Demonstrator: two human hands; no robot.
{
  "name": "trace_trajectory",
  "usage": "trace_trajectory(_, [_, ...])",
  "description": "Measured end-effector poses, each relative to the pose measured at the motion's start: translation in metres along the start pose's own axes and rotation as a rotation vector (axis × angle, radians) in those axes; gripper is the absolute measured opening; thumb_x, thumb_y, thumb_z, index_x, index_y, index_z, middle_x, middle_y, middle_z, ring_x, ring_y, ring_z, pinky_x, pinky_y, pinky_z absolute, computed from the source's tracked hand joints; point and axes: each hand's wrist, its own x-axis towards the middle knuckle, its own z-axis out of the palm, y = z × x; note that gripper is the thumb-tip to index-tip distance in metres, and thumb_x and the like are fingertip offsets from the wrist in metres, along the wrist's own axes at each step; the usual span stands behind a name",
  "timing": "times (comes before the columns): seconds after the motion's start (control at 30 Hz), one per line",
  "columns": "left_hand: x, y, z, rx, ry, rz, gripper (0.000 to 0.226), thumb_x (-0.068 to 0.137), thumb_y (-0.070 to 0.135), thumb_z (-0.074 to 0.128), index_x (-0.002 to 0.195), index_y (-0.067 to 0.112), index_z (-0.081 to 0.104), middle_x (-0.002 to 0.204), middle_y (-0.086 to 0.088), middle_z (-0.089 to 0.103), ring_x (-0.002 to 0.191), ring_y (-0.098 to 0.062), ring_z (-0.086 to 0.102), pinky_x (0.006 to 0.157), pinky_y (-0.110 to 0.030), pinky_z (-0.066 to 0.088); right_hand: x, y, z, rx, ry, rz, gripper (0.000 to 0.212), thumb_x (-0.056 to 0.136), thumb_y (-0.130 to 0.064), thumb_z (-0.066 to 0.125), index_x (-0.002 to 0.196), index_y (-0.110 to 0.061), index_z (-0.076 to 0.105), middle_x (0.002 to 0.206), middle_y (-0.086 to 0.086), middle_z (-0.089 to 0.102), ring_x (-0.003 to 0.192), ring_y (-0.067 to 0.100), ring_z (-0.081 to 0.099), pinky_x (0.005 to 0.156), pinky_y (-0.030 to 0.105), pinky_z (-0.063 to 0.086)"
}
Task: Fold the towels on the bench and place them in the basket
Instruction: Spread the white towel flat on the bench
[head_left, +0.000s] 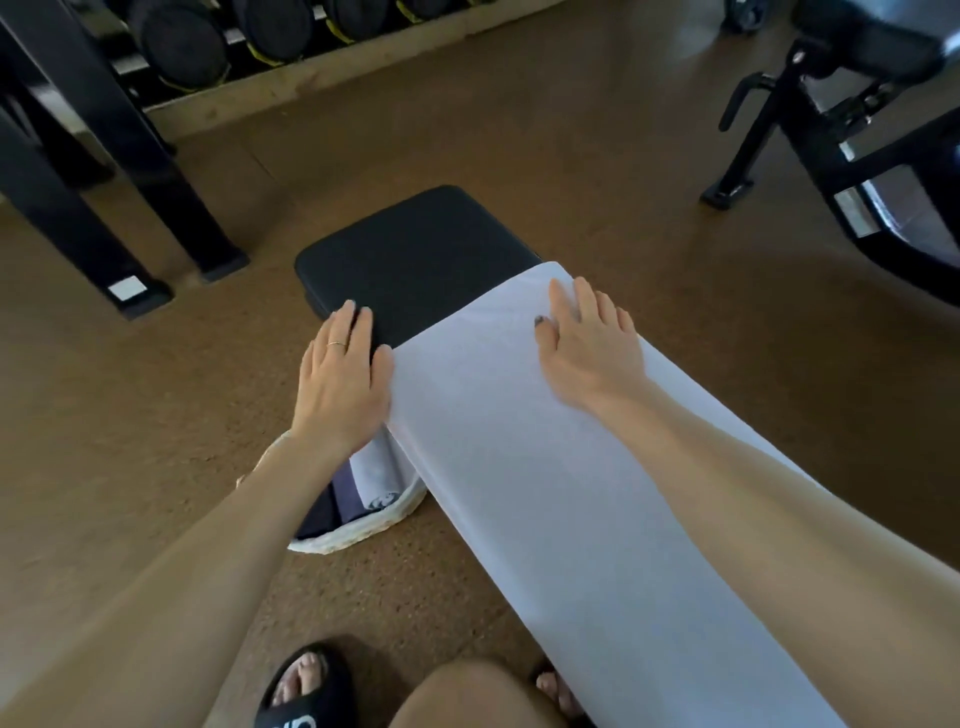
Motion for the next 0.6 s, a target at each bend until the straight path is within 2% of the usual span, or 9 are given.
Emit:
trace_trajectory(0.03, [-0.005, 0.006, 0.002, -0.130, 0.060, -0.096, 0.054, 0.108, 0.038, 0.033, 0.158, 0.016, 0.028, 0.165, -0.006, 0.019, 0.151, -0.027, 0.019, 0.123, -0.042, 0.020, 0.002, -0.001, -0.003, 0.015, -0.017, 0.018, 0.055, 0.108, -0.044, 0.019, 0.159, -0.025, 0.020, 0.164, 0.007, 0.025, 0.144, 0.030, 0.032, 0.118, 0.046, 0.024])
trace_trajectory(0.1, [-0.012, 0.014, 0.005, -0.438, 0.099, -0.332, 0.048, 0.103, 0.041, 0.046, 0.143, 0.016, 0.037, 0.148, -0.009, 0.032, 0.134, -0.030, 0.037, 0.107, -0.040, 0.034, 0.014, -0.001, -0.012, 0.128, -0.037, 0.072, 0.049, 0.108, -0.040, 0.026, 0.154, -0.024, 0.030, 0.150, 0.010, 0.042, 0.131, 0.034, 0.045, 0.109, 0.046, 0.033])
trace_trajectory(0.13, [-0.014, 0.016, 0.006, -0.579, 0.075, -0.449, 0.045, 0.100, 0.044, 0.051, 0.134, 0.016, 0.038, 0.138, -0.007, 0.038, 0.124, -0.028, 0.045, 0.099, -0.039, 0.039, 0.023, -0.001, -0.018, 0.223, -0.045, 0.105, 0.048, 0.108, -0.038, 0.028, 0.153, -0.023, 0.032, 0.145, 0.012, 0.047, 0.127, 0.036, 0.049, 0.106, 0.046, 0.037])
trace_trajectory(0.2, [-0.015, 0.013, 0.006, -0.736, -0.013, -0.580, 0.045, 0.096, 0.051, 0.054, 0.121, 0.017, 0.039, 0.120, -0.003, 0.052, 0.109, -0.024, 0.057, 0.091, -0.042, 0.051, 0.042, 0.001, -0.029, 0.432, -0.079, 0.187, 0.050, 0.109, -0.033, 0.029, 0.157, -0.021, 0.029, 0.149, 0.013, 0.048, 0.130, 0.037, 0.050, 0.104, 0.046, 0.041])
trace_trajectory(0.27, [-0.015, 0.007, 0.005, -0.750, -0.064, -0.609, 0.040, 0.097, 0.052, 0.053, 0.115, 0.018, 0.045, 0.112, -0.004, 0.060, 0.103, -0.023, 0.063, 0.092, -0.048, 0.057, 0.062, 0.002, -0.036, 0.573, -0.123, 0.277, 0.051, 0.109, -0.031, 0.030, 0.159, -0.022, 0.028, 0.153, 0.010, 0.046, 0.131, 0.034, 0.051, 0.104, 0.043, 0.044])
trace_trajectory(0.33, [-0.013, 0.001, 0.006, -0.770, -0.045, -0.623, 0.033, 0.102, 0.049, 0.048, 0.113, 0.018, 0.048, 0.110, -0.006, 0.063, 0.100, -0.023, 0.066, 0.090, -0.049, 0.059, 0.075, -0.001, -0.037, 0.587, -0.148, 0.304, 0.049, 0.108, -0.031, 0.029, 0.155, -0.021, 0.037, 0.152, 0.009, 0.048, 0.127, 0.032, 0.053, 0.101, 0.038, 0.043])
trace_trajectory(0.43, [-0.012, 0.005, 0.010, -0.793, -0.013, -0.636, 0.040, 0.105, 0.051, 0.037, 0.117, 0.016, 0.050, 0.104, -0.005, 0.064, 0.097, -0.024, 0.067, 0.089, -0.049, 0.059, 0.080, -0.012, -0.029, 0.449, -0.197, 0.254, 0.051, 0.108, -0.038, 0.019, 0.144, -0.014, 0.047, 0.140, 0.014, 0.056, 0.117, 0.035, 0.055, 0.096, 0.041, 0.042])
trace_trajectory(0.53, [-0.013, 0.013, 0.019, -0.749, 0.062, -0.627, 0.055, 0.104, 0.057, 0.029, 0.120, 0.012, 0.058, 0.105, -0.008, 0.068, 0.100, -0.027, 0.065, 0.095, -0.053, 0.053, 0.077, -0.015, -0.022, 0.290, -0.179, 0.244, 0.057, 0.109, -0.044, 0.012, 0.142, -0.010, 0.044, 0.138, 0.017, 0.057, 0.121, 0.039, 0.056, 0.098, 0.045, 0.041])
trace_trajectory(0.6, [-0.014, 0.018, 0.024, -0.757, 0.123, -0.647, 0.060, 0.104, 0.058, 0.027, 0.119, 0.010, 0.060, 0.107, -0.008, 0.068, 0.105, -0.029, 0.062, 0.099, -0.051, 0.048, 0.081, -0.014, -0.023, 0.272, -0.186, 0.251, 0.060, 0.109, -0.045, 0.011, 0.145, -0.010, 0.044, 0.142, 0.016, 0.055, 0.126, 0.038, 0.054, 0.103, 0.046, 0.040])
